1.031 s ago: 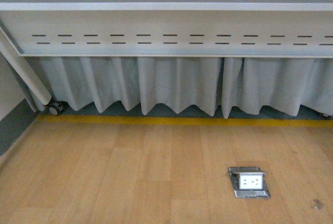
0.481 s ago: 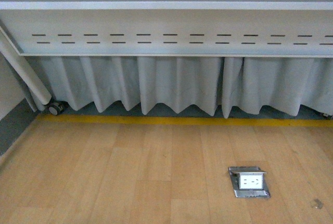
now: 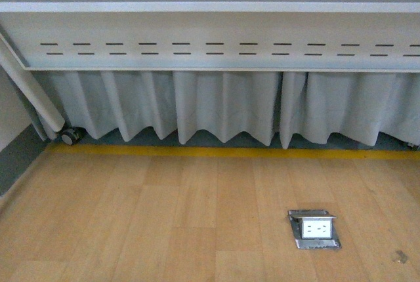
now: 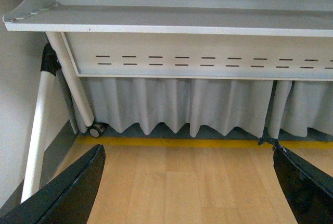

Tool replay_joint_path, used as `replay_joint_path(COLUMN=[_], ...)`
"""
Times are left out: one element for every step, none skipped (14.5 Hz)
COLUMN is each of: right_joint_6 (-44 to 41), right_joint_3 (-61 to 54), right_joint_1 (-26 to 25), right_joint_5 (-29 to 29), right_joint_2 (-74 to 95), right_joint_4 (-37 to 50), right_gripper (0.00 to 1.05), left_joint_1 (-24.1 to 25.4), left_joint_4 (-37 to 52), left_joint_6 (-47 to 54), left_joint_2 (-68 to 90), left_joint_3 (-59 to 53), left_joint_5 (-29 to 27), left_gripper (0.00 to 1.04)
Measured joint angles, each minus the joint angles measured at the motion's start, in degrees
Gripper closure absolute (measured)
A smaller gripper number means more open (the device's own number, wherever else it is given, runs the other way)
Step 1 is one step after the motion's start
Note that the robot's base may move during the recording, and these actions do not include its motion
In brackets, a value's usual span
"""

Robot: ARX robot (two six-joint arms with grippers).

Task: Open oven

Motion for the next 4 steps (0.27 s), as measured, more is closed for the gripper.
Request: replay_joint_path(right_joint_6=[0.00, 0.00, 0.00, 0.00], right_joint_3=[0.00, 0.00, 0.00, 0.00], right_joint_1=[0.00, 0.00, 0.00, 0.00], right_joint_5=[0.00, 0.00, 0.00, 0.00], right_joint_2=[0.00, 0.00, 0.00, 0.00], right_joint_4=[0.00, 0.00, 0.00, 0.00], right_gripper=[0.06, 0.06, 0.06, 0.06], left_joint_1=[0.00, 0.00, 0.00, 0.00], left_joint_4=[0.00, 0.00, 0.00, 0.00], left_joint_6=[0.00, 0.00, 0.00, 0.00], left_joint_2=[0.00, 0.00, 0.00, 0.00], left_joint_3=[0.00, 0.00, 0.00, 0.00], left_joint_5=[0.00, 0.00, 0.00, 0.00], left_gripper=[0.07, 0.07, 0.07, 0.07])
